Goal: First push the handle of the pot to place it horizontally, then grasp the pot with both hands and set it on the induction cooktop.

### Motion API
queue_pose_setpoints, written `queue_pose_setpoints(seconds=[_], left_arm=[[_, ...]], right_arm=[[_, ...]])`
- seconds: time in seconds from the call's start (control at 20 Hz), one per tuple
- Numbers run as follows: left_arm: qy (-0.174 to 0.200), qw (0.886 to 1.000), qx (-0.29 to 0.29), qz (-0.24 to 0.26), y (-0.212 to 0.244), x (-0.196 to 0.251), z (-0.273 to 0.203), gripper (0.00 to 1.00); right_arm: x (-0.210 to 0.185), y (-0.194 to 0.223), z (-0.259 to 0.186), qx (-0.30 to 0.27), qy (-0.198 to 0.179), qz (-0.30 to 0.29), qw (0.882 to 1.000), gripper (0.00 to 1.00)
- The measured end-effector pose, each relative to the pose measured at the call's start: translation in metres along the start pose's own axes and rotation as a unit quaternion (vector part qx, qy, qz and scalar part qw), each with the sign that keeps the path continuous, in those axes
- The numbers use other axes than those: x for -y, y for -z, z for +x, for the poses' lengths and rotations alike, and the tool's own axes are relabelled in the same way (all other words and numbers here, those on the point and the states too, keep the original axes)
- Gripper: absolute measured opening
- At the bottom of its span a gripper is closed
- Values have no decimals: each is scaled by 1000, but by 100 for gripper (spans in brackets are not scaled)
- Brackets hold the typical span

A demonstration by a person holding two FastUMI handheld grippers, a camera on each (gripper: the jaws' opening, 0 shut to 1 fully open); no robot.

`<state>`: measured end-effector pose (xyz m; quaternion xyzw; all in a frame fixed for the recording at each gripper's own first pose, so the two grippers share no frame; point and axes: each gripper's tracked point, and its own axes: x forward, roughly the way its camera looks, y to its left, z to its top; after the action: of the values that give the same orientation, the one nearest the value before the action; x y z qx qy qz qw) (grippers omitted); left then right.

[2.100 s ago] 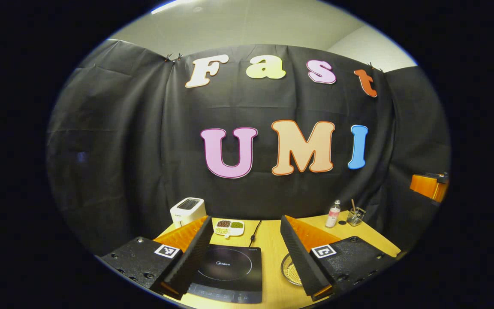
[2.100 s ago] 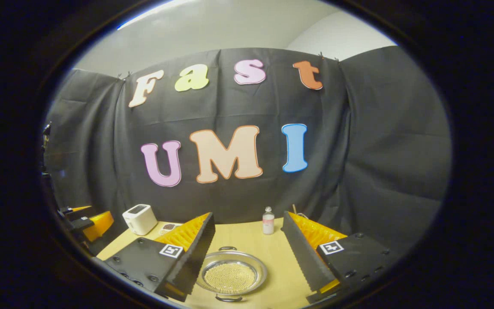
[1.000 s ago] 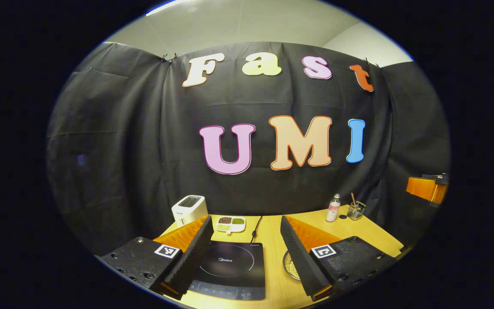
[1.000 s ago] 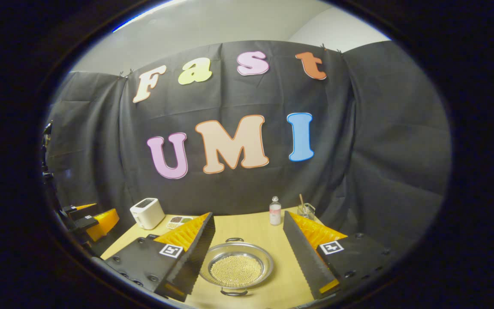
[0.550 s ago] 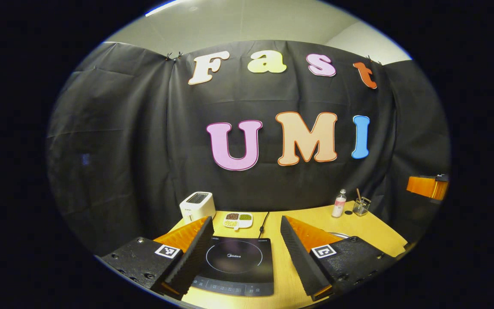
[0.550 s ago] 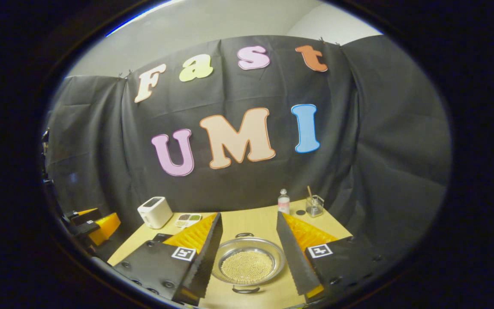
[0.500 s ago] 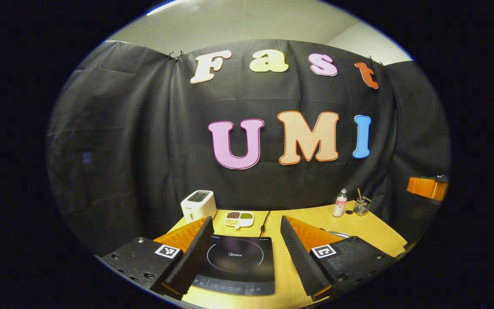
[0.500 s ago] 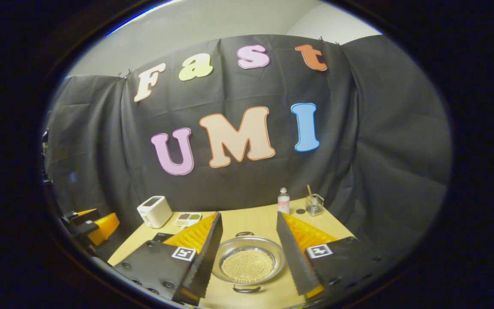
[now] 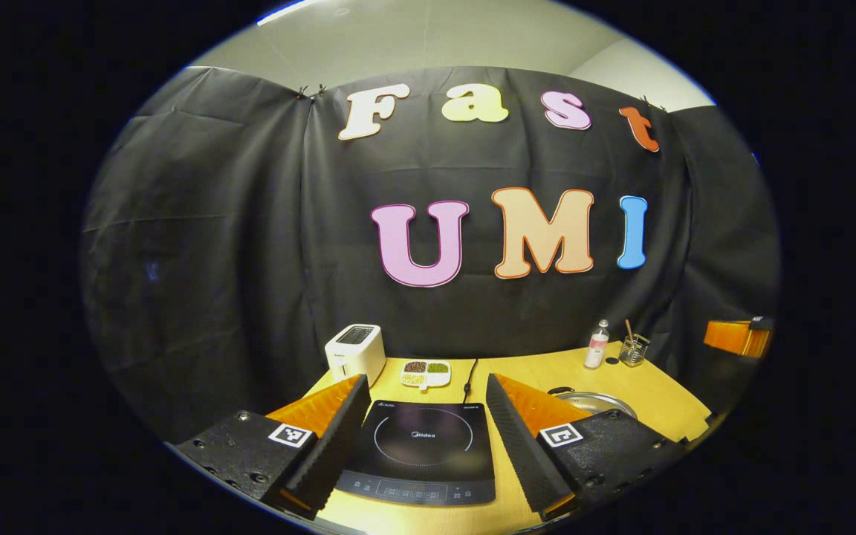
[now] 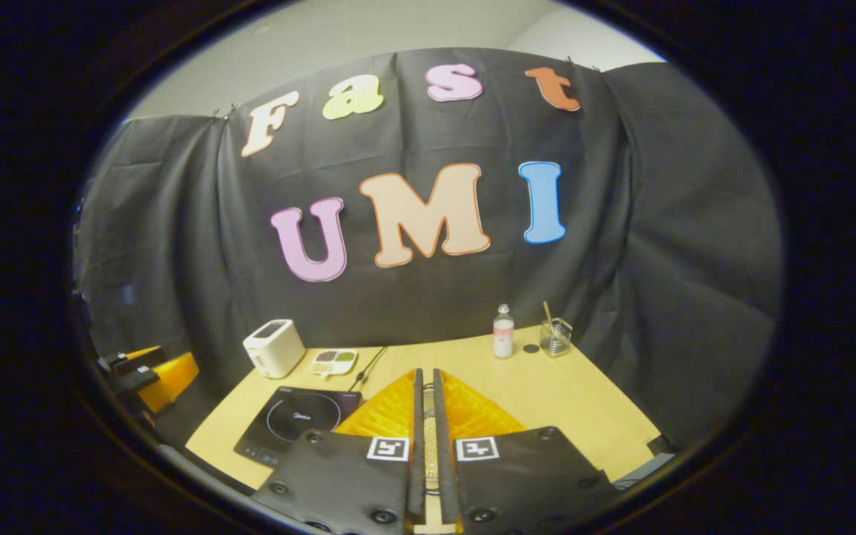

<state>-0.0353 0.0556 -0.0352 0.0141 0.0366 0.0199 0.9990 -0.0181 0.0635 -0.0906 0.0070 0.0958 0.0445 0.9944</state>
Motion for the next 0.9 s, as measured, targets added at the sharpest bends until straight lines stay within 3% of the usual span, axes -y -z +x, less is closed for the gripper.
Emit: queue_pose_setpoints(seconds=[0.05,0.1,0.25,0.4,0.45,0.5,0.65,0.7,0.9], left_arm=[[2,1000,-2,0,2,-2,0,93],[3,1000,-4,0,4,-5,-1,95],[3,1000,-8,3,9,-15,-1,95],[2,1000,-11,6,15,-25,-1,95],[1,1000,-12,7,17,-28,-1,95],[0,1000,-12,9,17,-31,0,95],[-5,1000,-13,13,21,-40,2,95],[-5,1000,-15,13,22,-42,2,95],[-3,1000,-20,19,25,-48,6,95]], right_arm=[[-6,9,1,-9,-3,-4,1000,4],[-11,20,2,-20,-7,-4,1000,9],[-26,57,6,-59,-17,3,998,5],[-37,103,13,-106,-24,5,994,9],[-39,120,14,-125,-26,7,992,5],[-42,136,17,-144,-26,11,989,9],[-49,182,23,-201,-30,29,979,5],[-51,195,23,-217,-32,35,975,10],[-59,239,29,-271,-35,49,961,10]])
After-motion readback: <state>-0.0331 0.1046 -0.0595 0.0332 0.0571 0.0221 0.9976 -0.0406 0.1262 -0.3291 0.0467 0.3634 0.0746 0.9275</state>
